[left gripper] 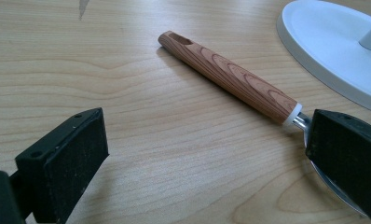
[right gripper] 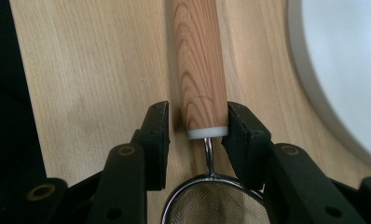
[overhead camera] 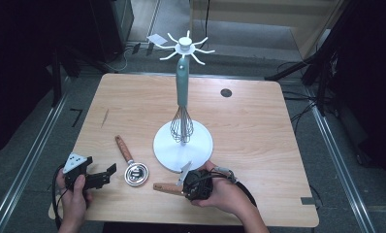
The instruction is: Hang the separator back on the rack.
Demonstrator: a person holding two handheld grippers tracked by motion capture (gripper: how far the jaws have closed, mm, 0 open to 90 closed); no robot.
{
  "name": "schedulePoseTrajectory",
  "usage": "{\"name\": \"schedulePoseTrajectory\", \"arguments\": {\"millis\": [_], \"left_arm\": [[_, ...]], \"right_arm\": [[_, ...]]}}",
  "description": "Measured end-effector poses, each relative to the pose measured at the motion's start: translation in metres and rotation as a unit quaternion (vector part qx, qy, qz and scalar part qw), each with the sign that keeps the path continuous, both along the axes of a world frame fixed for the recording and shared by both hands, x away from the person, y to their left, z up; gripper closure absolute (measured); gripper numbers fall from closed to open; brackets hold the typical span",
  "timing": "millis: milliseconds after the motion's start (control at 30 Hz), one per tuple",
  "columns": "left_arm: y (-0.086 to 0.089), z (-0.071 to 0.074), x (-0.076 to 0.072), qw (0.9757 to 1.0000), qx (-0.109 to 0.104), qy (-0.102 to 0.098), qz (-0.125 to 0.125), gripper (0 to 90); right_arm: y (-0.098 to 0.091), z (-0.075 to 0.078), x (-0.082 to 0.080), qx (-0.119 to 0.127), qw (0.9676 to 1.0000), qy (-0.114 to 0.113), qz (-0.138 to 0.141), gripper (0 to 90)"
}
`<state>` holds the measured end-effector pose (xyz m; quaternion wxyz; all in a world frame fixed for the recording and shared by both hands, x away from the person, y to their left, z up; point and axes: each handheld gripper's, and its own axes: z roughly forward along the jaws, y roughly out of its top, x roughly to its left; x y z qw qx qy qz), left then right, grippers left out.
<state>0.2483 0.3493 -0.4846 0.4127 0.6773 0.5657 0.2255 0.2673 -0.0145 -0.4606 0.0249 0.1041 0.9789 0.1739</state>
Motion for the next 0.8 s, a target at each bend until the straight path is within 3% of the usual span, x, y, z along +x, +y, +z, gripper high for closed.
{"name": "schedulePoseTrajectory", "arguments": {"millis": [200, 433, 500, 567, 800], "left_arm": [[0.000, 0.000, 0.000, 1.0000, 0.001, 0.000, 0.000, 0.0], [0.000, 0.000, 0.000, 1.0000, 0.001, 0.000, 0.000, 0.0], [0.000, 0.000, 0.000, 1.0000, 0.000, 0.000, 0.000, 0.0], [0.000, 0.000, 0.000, 1.0000, 0.000, 0.000, -0.001, 0.0], [0.000, 0.000, 0.000, 1.0000, 0.000, 0.000, -0.001, 0.0]], "right_arm": [[0.003, -0.002, 0.005, 0.001, 0.9996, 0.023, -0.015, 66.5], [0.003, -0.001, 0.007, -0.007, 0.9994, 0.023, -0.024, 72.2], [0.003, -0.001, 0.007, -0.008, 0.9985, 0.034, -0.041, 72.5], [0.002, -0.001, 0.007, -0.006, 0.9985, 0.036, -0.040, 72.6], [-0.010, 0.007, 0.010, 0.021, 0.9976, 0.043, -0.049, 73.2]]}}
